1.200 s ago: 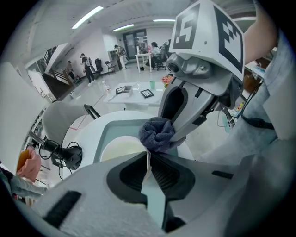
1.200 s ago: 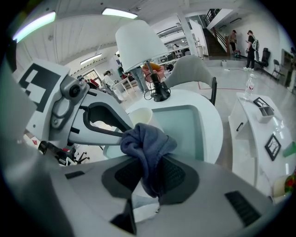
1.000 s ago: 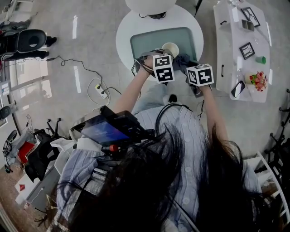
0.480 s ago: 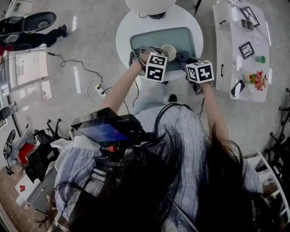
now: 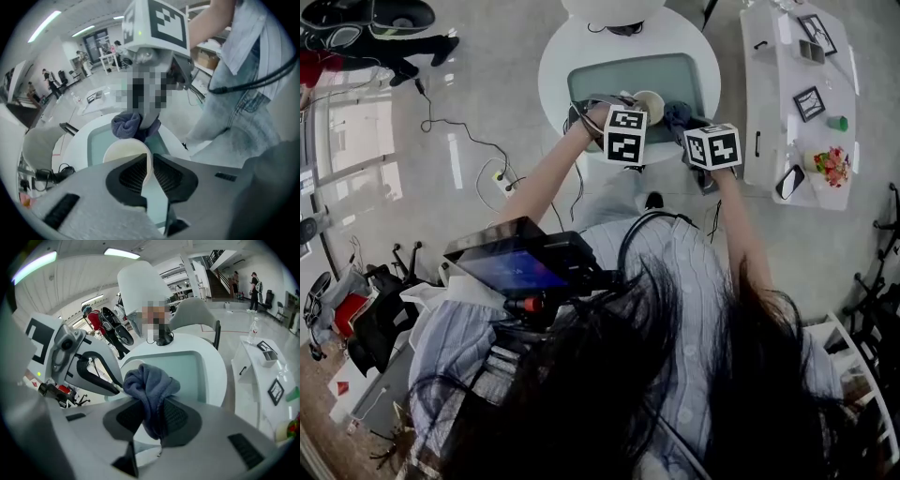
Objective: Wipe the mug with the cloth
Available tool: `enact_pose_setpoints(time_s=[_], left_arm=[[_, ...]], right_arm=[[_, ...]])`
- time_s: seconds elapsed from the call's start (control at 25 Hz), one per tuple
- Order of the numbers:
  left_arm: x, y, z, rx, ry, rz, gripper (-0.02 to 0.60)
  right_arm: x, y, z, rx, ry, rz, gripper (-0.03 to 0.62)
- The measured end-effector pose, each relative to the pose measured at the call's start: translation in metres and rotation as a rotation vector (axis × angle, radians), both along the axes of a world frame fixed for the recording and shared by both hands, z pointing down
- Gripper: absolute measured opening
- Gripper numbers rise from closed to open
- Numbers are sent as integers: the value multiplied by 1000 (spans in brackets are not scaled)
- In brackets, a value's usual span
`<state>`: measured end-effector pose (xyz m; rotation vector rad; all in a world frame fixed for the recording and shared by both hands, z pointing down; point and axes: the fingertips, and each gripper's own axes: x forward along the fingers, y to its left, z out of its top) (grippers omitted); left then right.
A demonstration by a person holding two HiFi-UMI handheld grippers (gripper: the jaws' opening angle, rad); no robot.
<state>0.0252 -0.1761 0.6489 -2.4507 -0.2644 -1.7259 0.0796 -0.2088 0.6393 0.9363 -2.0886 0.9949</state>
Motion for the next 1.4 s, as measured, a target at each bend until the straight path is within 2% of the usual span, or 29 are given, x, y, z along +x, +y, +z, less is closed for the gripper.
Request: enact_pose_setpoints(time_s=[0.2,0.28,0.44,0.52,0.6,0.68,0.76,0.92,1.08,1.28,1.4], left_arm=[[16,-2,-15,-94,103,-264,43],[21,-7,-17,-95,122,-360,43],[24,-19,-10,-27,77,-525,43],[27,-23,-9,-30,66,-605,43],[32,-22,-12,-68,85,-672,43],[38,-14,-17,-121,109,-705,43],[43,-10,-18,-134,117,-725,44],[38,-18,-8,-69,92,-787,107],[37,-24,1,-60,86,-853,110],[32,-33,7,4,61,-864,109],[27,-32,13,-3,44,-886,107]], right_arm=[[3,0,3,-1,-3,6,98],[3,-1,3,-1,-4,11,98],[5,-3,5,-4,0,20,98],[6,-4,6,-5,-1,27,98],[6,-5,7,-6,-3,35,98],[6,-5,8,-6,-3,38,98],[8,-5,9,-5,0,41,98],[7,-4,9,-6,-2,52,98],[6,-4,8,-7,-2,59,98],[0,-3,1,-11,-13,63,98],[-1,-1,2,-12,-12,54,98]])
